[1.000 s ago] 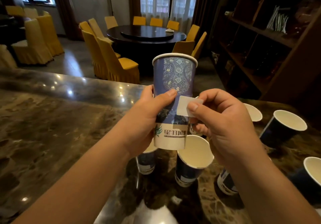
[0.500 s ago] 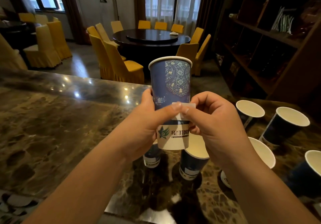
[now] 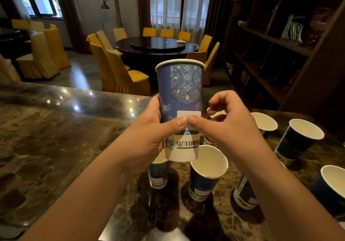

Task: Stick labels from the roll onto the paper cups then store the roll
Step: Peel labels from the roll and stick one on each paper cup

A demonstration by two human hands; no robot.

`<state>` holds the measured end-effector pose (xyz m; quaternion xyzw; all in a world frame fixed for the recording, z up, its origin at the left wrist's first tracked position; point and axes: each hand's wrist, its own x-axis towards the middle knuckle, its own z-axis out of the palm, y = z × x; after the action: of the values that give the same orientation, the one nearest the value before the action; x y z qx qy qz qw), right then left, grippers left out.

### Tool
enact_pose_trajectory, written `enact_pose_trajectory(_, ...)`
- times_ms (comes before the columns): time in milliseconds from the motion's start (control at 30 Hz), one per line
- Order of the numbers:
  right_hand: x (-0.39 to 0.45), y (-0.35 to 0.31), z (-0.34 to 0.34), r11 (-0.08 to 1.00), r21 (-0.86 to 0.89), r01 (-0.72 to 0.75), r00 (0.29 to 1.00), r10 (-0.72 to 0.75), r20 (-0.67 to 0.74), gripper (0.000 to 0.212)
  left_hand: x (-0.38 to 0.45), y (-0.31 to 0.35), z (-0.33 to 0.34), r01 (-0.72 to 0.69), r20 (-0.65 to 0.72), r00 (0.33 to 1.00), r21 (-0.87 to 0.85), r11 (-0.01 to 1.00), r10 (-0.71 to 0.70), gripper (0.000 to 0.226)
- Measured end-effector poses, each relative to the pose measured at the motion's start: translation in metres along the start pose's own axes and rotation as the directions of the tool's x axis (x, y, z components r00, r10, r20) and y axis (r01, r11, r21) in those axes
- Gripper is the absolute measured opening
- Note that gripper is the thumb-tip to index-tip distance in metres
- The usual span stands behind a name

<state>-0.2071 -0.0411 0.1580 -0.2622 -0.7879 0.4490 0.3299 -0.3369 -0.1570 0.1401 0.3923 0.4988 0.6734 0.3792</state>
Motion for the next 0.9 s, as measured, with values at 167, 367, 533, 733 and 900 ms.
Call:
enact_pose_trajectory(167, 0.023, -0.007, -0.012, 0.977, 0.146, -0.158, 0.921, 0.093, 0.380, 0.074, 0.007, 0.009, -0.010, -0.012, 0.089, 0.996, 0.040, 0.999, 0.009, 0.074)
enact_pose_trajectory(367, 0.062, -0.004, -0.008, 0.995, 0.099, -0.009, 0.931, -0.027, 0.363, 0.068, 0.044, 0.021, -0.032, -0.085, 0.059, 0.996, 0.383, 0.920, 0.068, 0.086)
enact_pose_trajectory(533, 0.099, 0.016, 0.004, 0.998, 0.013, 0.056, 0.942, -0.057, 0.331, 0.063, 0.083, 0.022, -0.051, -0.095, 0.008, 0.994, 0.569, 0.817, 0.110, 0.072)
enact_pose_trajectory(733, 0.133, 0.042, 0.023, 0.968, -0.210, 0.135, 0.954, -0.070, 0.293, 0.086, 0.116, -0.009, -0.082, -0.025, 0.022, 1.000, 0.611, 0.791, 0.015, 0.078)
enact_pose_trajectory(900, 0.152, 0.071, 0.045, 0.955, -0.292, 0.058, 0.914, 0.067, 0.400, 0.080, 0.132, -0.048, -0.100, 0.025, -0.030, 1.000, 0.716, 0.697, -0.006, 0.075)
